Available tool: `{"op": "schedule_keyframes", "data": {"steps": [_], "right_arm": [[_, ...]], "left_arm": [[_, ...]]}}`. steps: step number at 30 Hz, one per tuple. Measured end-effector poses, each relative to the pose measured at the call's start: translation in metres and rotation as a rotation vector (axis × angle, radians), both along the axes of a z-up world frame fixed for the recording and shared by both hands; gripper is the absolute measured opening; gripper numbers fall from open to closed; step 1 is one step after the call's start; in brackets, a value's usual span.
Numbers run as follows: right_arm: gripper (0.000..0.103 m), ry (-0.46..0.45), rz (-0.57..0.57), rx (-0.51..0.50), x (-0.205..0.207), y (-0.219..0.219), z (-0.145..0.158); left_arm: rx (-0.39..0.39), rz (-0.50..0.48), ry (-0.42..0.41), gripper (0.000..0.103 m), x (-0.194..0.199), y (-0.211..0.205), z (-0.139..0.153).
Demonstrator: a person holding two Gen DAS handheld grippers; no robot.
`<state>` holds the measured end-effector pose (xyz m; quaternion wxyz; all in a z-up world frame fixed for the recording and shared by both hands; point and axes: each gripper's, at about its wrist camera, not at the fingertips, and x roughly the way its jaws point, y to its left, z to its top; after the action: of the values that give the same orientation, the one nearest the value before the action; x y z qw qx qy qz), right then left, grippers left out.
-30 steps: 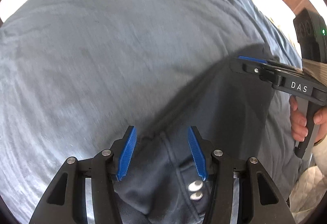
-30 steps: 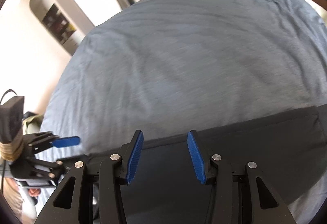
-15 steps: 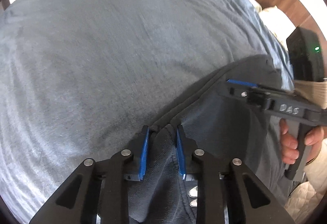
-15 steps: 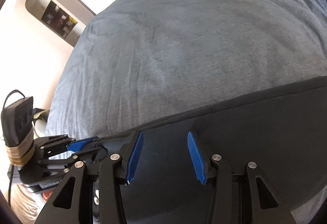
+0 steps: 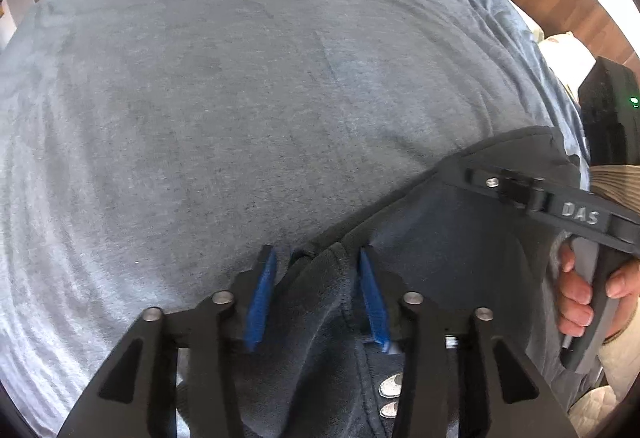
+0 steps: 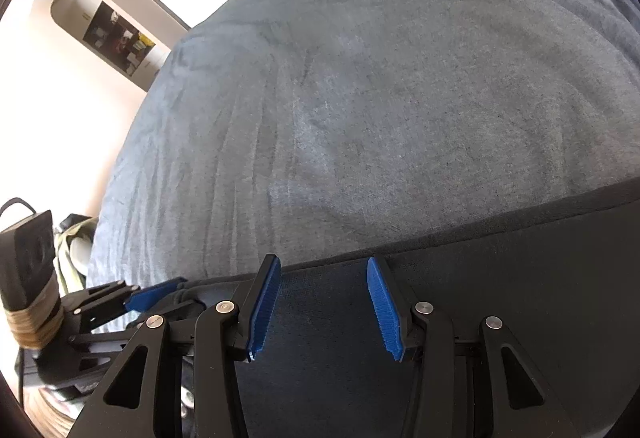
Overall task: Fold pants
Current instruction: 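Open the left tool and lift both tools away from the folded pants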
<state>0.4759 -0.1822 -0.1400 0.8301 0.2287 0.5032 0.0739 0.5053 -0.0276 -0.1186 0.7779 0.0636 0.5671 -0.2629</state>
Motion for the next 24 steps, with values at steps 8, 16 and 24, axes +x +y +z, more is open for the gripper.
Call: {"op": "schedule_keyframes", "data": {"steps": [8,16,24], "right_arm": [[0.047,-0.093,-0.105,-0.019,-0.032,-0.025,0.048],[0.055,-0.209,-0.051,-0.081,-0.084,-0.043,0.098],[0.055,-0.159,0.116,-0.155,-0.145,-0.048,0.097]], "left_arm": [[0.061,0.061,-0.234,0.059,-0.045,-0.008,0.058],[0.022,0.123,-0.293,0.065,-0.121,-0.031,0.089],[0.007,0.157,-0.200,0.067,-0.188,-0.050,0.076]]}}
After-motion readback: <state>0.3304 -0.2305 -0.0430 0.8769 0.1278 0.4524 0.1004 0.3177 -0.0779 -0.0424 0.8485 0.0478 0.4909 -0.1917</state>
